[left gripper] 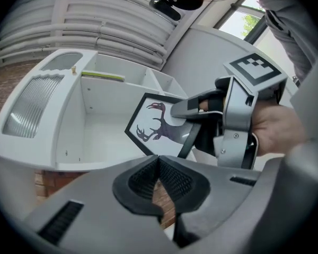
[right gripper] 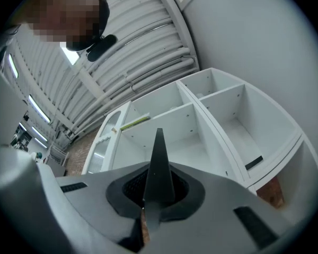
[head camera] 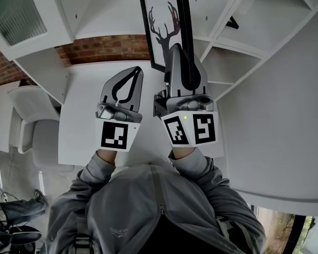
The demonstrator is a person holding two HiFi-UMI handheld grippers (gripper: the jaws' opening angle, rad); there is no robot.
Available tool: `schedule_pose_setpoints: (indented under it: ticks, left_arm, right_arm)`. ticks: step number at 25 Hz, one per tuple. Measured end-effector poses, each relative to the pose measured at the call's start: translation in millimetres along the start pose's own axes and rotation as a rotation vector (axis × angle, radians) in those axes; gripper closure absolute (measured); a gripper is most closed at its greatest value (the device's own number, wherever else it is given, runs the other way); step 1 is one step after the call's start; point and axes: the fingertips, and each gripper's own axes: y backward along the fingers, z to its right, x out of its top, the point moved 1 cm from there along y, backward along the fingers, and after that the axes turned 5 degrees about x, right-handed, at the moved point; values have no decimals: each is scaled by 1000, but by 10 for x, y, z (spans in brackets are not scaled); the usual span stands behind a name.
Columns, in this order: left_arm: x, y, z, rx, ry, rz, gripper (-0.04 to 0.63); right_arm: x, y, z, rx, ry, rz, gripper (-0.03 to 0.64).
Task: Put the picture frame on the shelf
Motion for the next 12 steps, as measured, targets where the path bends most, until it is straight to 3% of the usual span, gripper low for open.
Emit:
schedule_pose_setpoints:
  ticks: [10,12]
  left_arm:
    - [-126,-148,-2,-38,-107,-46,586]
    - [-178,-186,1,-63,-125,-63,530]
  right_arm:
    - [-180,-172,254,-39,-282,1,584]
    - [-210,-189,291,-42,-330,2,584]
